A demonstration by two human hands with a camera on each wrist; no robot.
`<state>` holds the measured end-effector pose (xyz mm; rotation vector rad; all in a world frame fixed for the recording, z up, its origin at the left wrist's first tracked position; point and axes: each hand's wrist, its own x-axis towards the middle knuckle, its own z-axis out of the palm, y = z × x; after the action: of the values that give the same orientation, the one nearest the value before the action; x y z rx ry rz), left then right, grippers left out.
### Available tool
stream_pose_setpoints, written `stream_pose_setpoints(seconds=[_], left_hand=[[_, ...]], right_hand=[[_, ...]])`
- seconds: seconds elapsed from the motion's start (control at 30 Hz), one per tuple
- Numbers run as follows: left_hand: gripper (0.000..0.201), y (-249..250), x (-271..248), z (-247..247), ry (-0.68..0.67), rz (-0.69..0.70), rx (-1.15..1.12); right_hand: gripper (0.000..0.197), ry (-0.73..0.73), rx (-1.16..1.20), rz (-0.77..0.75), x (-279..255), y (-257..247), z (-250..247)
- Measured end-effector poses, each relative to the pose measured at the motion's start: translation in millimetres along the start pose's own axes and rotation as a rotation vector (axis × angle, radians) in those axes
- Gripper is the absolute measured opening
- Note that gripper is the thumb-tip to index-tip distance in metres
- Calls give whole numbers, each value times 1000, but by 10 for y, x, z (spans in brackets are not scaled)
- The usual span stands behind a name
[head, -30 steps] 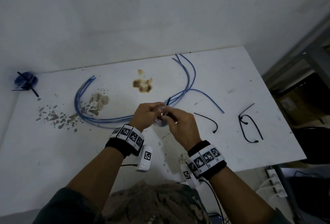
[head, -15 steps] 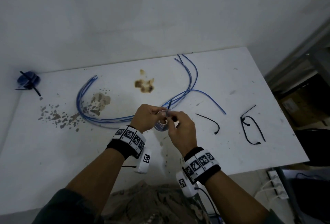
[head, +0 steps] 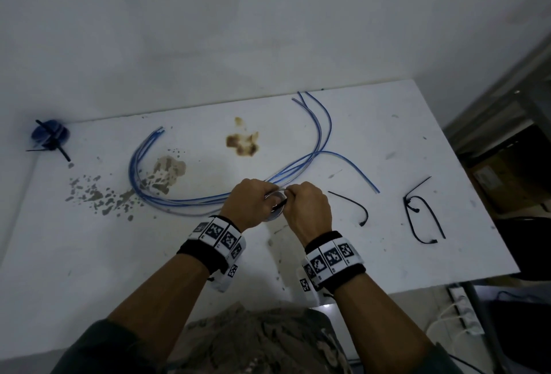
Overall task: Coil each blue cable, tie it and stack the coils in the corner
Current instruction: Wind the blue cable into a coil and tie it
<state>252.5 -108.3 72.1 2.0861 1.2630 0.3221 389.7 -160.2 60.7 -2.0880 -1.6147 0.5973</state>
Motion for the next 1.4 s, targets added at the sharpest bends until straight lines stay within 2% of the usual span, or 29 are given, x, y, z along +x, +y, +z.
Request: stream_pose_setpoints(seconds=[0.13, 0.33, 0.43, 0.5, 0.67, 0.83, 1.03, 1.1, 1.17, 1.23, 1.33, 1.4], left_hand=[[21, 39, 37, -22, 1, -78, -11], [10, 35, 91, -160, 21, -79, -118], [3, 13, 121, -168, 61, -131, -257], [6, 56, 137, -150, 111, -168, -340], [13, 85, 151, -116, 193, -332, -560], [15, 9, 119, -69, 232, -386, -607], [14, -53, 126, -39, 300, -416, -699], [15, -59, 114, -16, 306, -399, -679], [16, -48, 89, 7, 320, -353, -647], [16, -5, 61, 16, 343, -300, -654], [21, 30, 16, 27, 324, -190, -662], [29, 34, -29, 45, 261, -111, -653]], right_hand=[[19, 95, 10, -20, 28, 70, 17], [15, 146, 232, -157, 71, 175, -70], [26, 186, 438, -173, 53, 135, -148], [34, 281, 512, -258, -18, 59, -177], [11, 386, 229, -622, -254, 48, -21], [16, 374, 130, -754, -355, 191, 19], [14, 239, 165, -816, -478, 315, 99], [11, 216, 213, -779, -487, 305, 84], [16, 206, 346, -656, -475, 244, 39], [25, 185, 580, -385, -459, 113, -36], [31, 159, 1059, 138, -360, -85, -219], [28, 162, 1281, 360, -254, -148, -366]])
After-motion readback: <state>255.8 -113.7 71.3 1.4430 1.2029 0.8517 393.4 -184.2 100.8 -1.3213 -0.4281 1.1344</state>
